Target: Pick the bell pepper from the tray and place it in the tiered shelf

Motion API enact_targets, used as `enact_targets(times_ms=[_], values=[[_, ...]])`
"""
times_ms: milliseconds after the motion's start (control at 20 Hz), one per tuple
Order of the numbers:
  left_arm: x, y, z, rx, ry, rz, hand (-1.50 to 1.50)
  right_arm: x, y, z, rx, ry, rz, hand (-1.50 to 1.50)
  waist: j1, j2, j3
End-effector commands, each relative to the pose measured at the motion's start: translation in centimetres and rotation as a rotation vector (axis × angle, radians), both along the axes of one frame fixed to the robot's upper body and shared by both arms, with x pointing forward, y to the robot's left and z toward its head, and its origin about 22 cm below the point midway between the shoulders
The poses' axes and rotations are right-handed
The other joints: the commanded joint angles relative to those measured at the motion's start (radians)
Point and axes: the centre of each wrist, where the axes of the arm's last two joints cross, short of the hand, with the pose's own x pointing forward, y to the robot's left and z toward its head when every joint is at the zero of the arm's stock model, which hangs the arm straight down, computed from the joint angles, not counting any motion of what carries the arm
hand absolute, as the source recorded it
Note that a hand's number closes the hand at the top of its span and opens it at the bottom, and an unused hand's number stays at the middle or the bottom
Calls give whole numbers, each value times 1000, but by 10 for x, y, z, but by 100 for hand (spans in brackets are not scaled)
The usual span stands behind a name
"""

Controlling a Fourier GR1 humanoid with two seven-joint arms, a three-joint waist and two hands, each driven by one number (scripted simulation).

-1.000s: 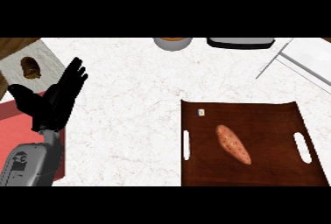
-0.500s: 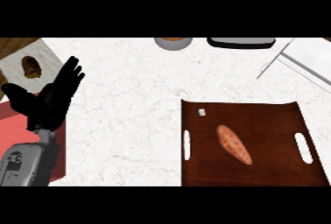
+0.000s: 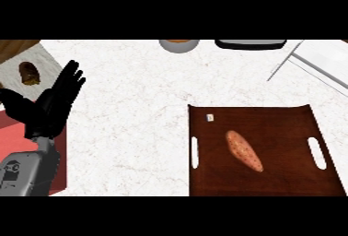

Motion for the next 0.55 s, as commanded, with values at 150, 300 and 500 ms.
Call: enact_targets(times_ms=[150, 300, 500], values=[[-5, 10, -9, 4, 17, 30, 0, -19, -8, -2, 47, -69, 190, -150, -28, -6, 5], [-6, 11, -5, 0, 17, 14, 0, -19, -7, 10, 14, -109, 217, -150, -23, -9, 5], [-4, 7, -3, -11, 12, 28, 0, -16, -4, 8, -47, -99, 266, -150, -39, -10, 8]])
